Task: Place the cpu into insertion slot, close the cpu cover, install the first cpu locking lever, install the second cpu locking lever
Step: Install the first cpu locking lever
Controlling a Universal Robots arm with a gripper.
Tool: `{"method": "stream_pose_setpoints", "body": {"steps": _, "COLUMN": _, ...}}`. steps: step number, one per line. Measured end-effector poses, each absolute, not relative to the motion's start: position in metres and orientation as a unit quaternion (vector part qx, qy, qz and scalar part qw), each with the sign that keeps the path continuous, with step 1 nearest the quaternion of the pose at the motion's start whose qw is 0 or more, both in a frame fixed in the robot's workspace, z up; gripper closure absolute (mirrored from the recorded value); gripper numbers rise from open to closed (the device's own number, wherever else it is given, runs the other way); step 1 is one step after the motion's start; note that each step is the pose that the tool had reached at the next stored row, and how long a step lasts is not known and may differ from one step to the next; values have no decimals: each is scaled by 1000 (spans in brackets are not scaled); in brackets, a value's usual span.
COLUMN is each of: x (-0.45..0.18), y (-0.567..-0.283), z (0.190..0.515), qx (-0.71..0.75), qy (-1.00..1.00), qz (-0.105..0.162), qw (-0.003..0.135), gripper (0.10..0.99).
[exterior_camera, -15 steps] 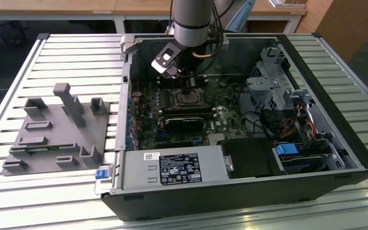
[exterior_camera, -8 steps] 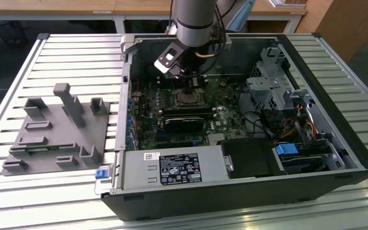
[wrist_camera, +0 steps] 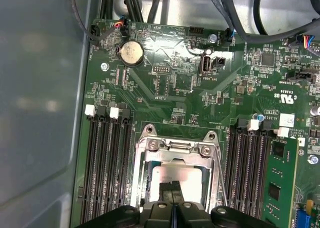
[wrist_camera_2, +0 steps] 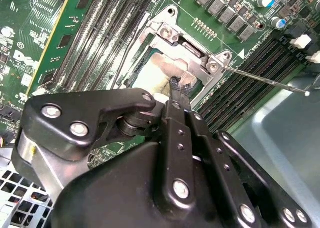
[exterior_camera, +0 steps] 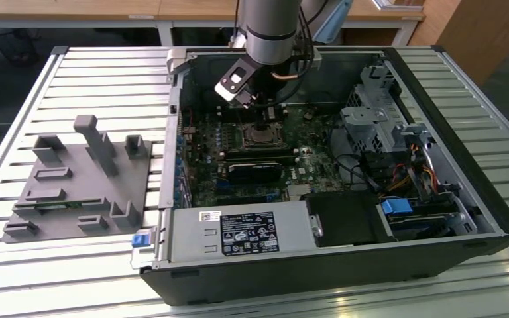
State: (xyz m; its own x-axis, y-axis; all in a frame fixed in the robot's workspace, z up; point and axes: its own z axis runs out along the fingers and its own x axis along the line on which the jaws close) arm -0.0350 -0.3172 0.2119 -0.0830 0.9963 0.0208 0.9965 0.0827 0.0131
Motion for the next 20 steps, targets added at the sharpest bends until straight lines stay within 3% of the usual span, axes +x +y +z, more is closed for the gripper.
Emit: {"method": "stream_pose_setpoints", "body": {"steps": 20, "x": -35, "y": -317, "z": 215, "qx": -677, "qy": -736, "qz": -12, "qw": 3, "gripper": 980}}
